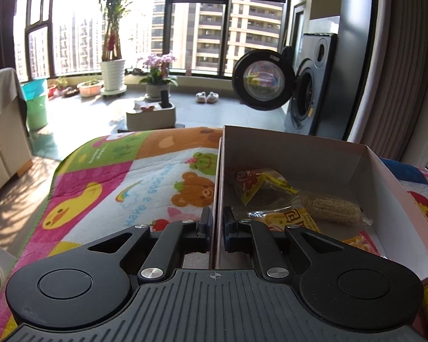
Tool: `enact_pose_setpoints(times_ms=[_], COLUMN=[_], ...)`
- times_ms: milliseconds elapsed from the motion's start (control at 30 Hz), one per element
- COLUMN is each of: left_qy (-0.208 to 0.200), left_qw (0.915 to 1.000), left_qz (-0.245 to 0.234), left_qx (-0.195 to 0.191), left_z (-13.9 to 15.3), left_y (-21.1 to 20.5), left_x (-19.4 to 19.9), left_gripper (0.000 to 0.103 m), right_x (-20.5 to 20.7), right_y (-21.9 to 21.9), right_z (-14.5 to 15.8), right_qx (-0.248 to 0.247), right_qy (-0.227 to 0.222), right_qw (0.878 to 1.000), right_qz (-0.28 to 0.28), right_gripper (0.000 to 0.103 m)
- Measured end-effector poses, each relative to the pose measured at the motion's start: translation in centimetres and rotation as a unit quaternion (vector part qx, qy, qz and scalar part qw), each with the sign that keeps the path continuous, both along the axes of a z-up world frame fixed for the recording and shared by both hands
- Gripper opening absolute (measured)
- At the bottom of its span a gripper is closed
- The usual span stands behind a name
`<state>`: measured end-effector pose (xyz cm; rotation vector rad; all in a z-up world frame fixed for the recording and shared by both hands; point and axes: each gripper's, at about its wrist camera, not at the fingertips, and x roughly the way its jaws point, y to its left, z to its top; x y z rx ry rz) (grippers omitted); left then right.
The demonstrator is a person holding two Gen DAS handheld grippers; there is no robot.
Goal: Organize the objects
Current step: 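Grasp the long yellow stick snack pack with the right gripper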
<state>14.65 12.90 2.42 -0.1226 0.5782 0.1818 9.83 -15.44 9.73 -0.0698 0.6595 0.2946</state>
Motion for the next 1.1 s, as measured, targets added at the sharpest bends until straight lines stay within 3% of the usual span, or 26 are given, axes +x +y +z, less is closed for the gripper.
enact_pose_setpoints(times_ms=[233,367,667,733,900,967,1100], left_qy=[-0.031,-0.028,-0.027,-0.026,-0.026,-0.025,-0.021], left_qw=[0.9991,0.9992,0.999,0.9988,0.9988,0.9988,0.9988], left_qz=[-0.025,-0.03,-0.027,-0.026,-0.023,-0.022,-0.023], left_qx=[-0.018,0.001,-0.022,-0.031,-0.036,-0.037,-0.039], left_z=[0.8,0.5,0.2,0.2,0.2,0.1,0.1], left_y=[0.9,0.3,1.0,1.3,1.4,1.4,1.5], left_x=[-1.1,-1.0,-1.0,-1.0,-1.1,-1.1,-1.0], left_gripper=[0.01,0.01,0.011,0.011,0.012,0.012,0.013], right_x=[-5.0,-4.9,-3.8,-3.6,-3.0,-3.0,-3.1], right_y=[-1.5,-1.1,1.8,2.3,3.3,3.4,3.5], right_z=[-3.6,-4.5,-5.0,-5.3,-5.5,-5.4,-5.5], right_qx=[-0.036,-0.036,-0.046,-0.046,-0.042,-0.039,-0.042], right_qy=[0.043,0.066,0.068,0.071,0.076,0.077,0.073], right_qw=[0.998,0.997,0.997,0.996,0.996,0.996,0.996], right_qz=[-0.036,-0.034,0.001,0.001,0.013,0.016,0.016], right_gripper=[0.085,0.085,0.085,0.081,0.053,0.048,0.047])
